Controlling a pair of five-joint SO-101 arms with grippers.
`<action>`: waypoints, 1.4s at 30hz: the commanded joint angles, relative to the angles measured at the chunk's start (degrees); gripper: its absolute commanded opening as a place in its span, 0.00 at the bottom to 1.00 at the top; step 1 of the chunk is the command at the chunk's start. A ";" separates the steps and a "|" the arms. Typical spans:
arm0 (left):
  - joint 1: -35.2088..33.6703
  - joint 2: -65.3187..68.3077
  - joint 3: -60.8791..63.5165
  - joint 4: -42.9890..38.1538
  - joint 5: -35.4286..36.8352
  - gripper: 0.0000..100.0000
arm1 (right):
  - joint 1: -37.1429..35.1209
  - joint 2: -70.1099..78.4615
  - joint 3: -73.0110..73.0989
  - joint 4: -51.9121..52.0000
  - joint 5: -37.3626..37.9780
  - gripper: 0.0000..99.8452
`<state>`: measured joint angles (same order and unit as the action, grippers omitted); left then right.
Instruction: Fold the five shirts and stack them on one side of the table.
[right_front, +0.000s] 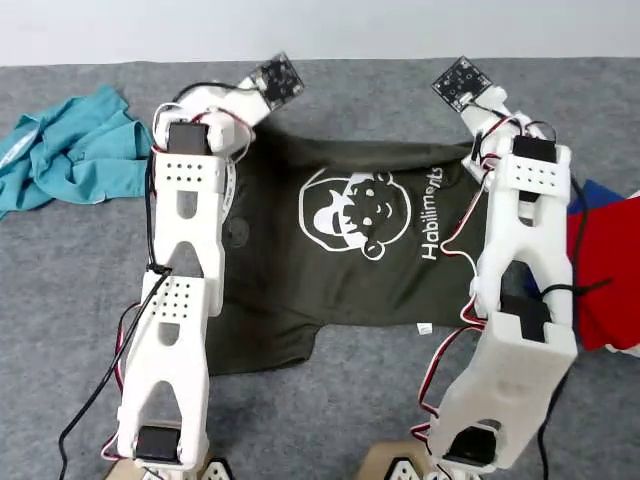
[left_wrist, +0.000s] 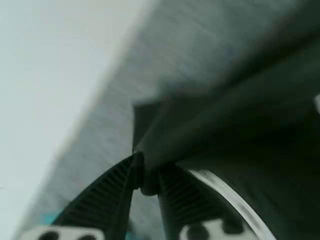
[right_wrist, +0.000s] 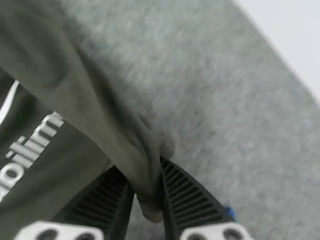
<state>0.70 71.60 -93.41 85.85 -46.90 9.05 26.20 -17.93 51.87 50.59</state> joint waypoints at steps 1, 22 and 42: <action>-0.26 -7.12 -2.77 10.99 -3.34 0.00 | -0.13 -2.59 -3.96 4.26 0.62 0.01; -1.23 -47.30 60.09 14.86 -16.18 0.00 | 2.86 -12.18 -3.96 34.33 9.58 0.01; -0.62 -81.49 113.98 14.68 -18.90 0.00 | 7.08 -11.65 -3.60 49.54 14.77 0.01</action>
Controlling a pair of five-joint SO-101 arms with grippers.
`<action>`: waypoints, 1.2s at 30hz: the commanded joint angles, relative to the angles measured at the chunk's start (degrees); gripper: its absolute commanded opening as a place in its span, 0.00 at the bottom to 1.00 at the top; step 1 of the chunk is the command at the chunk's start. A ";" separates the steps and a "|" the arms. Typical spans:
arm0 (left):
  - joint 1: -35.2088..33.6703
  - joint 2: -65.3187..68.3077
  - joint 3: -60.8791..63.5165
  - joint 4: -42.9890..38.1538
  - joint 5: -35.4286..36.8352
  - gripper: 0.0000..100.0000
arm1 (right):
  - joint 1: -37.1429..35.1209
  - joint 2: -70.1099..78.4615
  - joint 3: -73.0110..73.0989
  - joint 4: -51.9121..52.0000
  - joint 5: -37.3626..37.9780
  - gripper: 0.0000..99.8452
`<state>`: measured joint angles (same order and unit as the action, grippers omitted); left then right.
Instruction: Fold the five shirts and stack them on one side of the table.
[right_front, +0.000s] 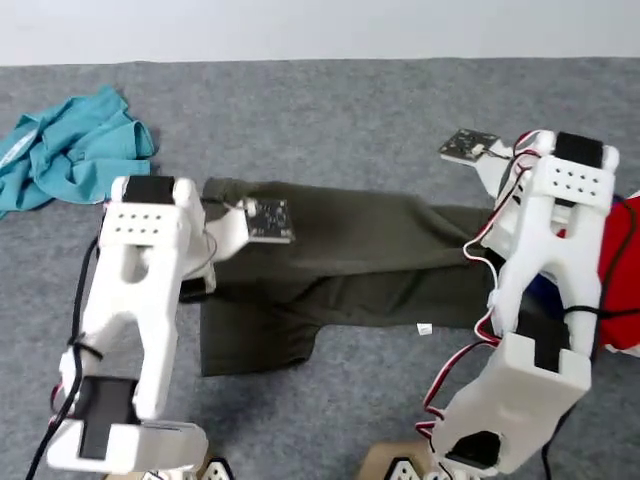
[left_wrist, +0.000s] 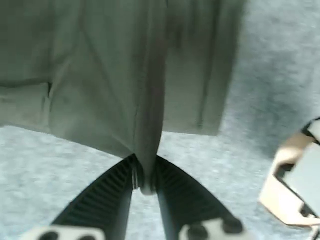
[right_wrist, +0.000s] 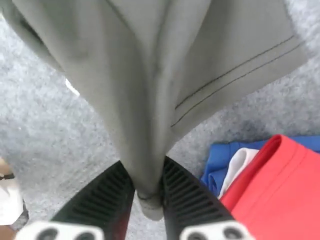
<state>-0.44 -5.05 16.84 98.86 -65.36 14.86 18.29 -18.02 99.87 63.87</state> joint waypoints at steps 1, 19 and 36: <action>1.05 -5.98 5.85 1.76 -0.44 0.00 | 1.80 -3.74 -3.52 1.54 1.58 0.01; 4.92 -21.54 26.07 1.76 0.00 0.00 | 4.44 -6.46 -2.37 2.77 6.07 0.01; 0.88 -22.07 26.86 -1.93 -0.09 0.08 | 4.09 -7.34 3.52 2.42 6.24 0.07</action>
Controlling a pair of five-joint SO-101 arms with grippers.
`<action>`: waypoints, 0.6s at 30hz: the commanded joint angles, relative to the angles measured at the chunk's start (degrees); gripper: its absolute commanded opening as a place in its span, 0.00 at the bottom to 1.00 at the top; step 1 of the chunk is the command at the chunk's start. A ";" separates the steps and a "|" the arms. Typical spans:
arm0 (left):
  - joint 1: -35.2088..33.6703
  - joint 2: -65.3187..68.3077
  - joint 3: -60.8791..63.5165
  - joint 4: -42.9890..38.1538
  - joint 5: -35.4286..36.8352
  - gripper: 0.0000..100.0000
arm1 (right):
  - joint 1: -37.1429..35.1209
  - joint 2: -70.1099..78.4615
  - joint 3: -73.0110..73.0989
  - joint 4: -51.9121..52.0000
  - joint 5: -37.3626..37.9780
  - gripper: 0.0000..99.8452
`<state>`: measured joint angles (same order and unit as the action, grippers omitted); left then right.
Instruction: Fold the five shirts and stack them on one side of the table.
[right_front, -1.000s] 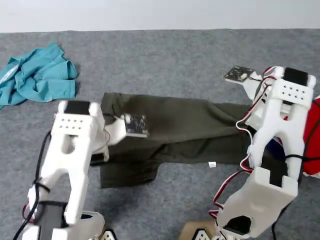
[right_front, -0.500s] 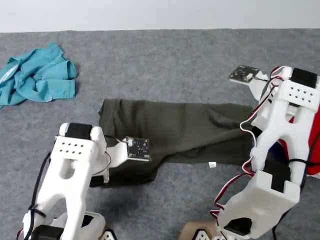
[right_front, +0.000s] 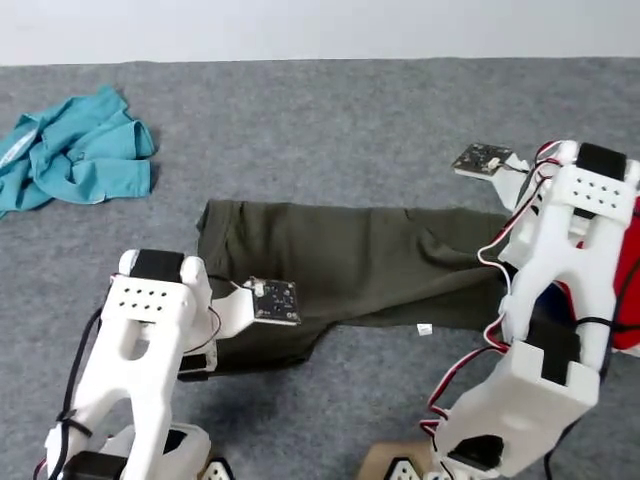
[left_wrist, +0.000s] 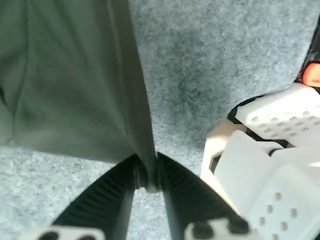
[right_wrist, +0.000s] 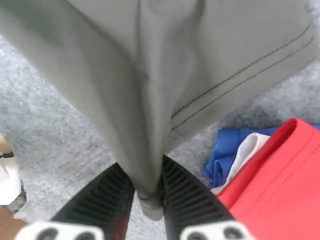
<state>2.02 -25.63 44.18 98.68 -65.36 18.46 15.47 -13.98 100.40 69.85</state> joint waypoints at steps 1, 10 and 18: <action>-2.20 -1.49 -0.66 -2.20 -0.18 0.09 | 0.66 -5.23 -0.53 1.89 0.09 0.11; -7.82 -0.97 -13.49 -2.20 -0.44 0.13 | -0.75 -12.09 -0.53 2.07 -5.27 0.29; -11.78 -0.97 -20.53 -6.77 2.64 0.13 | -0.75 -17.27 -0.35 1.89 -5.71 0.29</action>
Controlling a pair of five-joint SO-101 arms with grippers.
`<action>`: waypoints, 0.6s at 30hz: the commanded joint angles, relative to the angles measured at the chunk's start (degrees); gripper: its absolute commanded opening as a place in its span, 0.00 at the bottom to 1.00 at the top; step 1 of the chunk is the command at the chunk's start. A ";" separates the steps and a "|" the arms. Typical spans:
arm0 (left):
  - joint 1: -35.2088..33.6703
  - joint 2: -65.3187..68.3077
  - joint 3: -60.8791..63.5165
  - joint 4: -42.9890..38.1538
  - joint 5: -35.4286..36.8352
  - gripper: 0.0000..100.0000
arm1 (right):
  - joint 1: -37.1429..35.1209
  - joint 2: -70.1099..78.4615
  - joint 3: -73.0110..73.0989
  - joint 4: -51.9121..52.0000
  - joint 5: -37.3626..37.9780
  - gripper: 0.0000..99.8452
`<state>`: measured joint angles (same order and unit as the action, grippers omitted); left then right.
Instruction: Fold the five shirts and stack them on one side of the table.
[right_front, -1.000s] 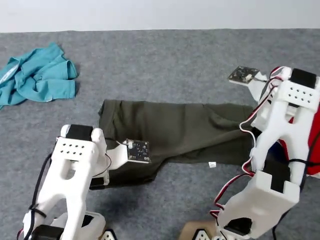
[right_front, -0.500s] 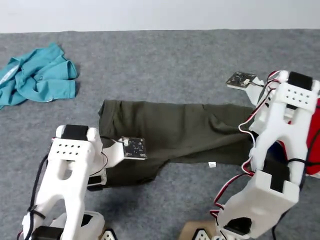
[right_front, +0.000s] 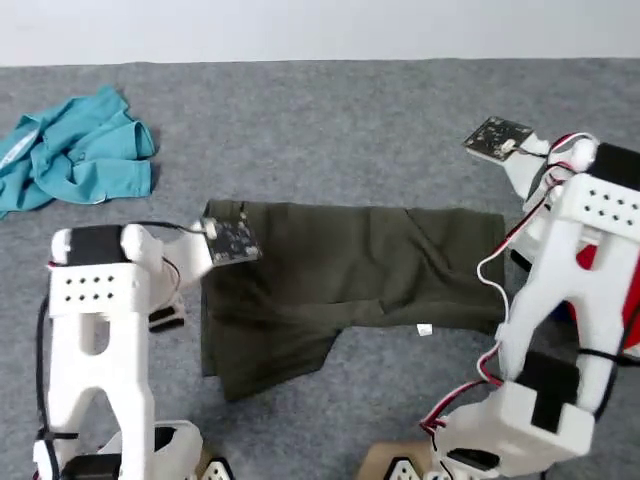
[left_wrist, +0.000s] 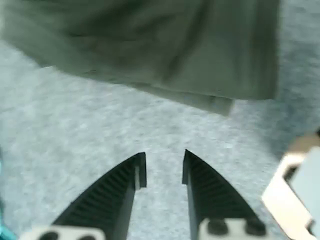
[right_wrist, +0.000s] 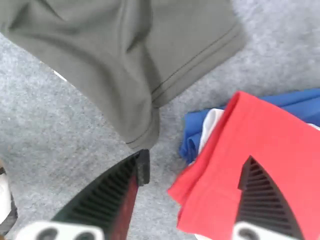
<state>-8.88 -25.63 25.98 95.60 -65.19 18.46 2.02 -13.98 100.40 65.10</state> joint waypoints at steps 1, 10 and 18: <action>-0.88 -0.97 -2.15 -5.54 4.31 0.13 | -0.84 -3.82 -0.26 1.63 -2.02 0.29; 4.66 -0.97 8.22 -25.67 21.63 0.00 | -6.20 3.21 -0.44 -2.15 -17.49 0.07; 8.88 -0.79 20.79 -47.03 34.02 0.01 | -7.69 4.97 -0.53 -2.86 -24.88 0.01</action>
<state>-0.53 -25.63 44.62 56.48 -34.59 11.08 7.30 -13.98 98.02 41.63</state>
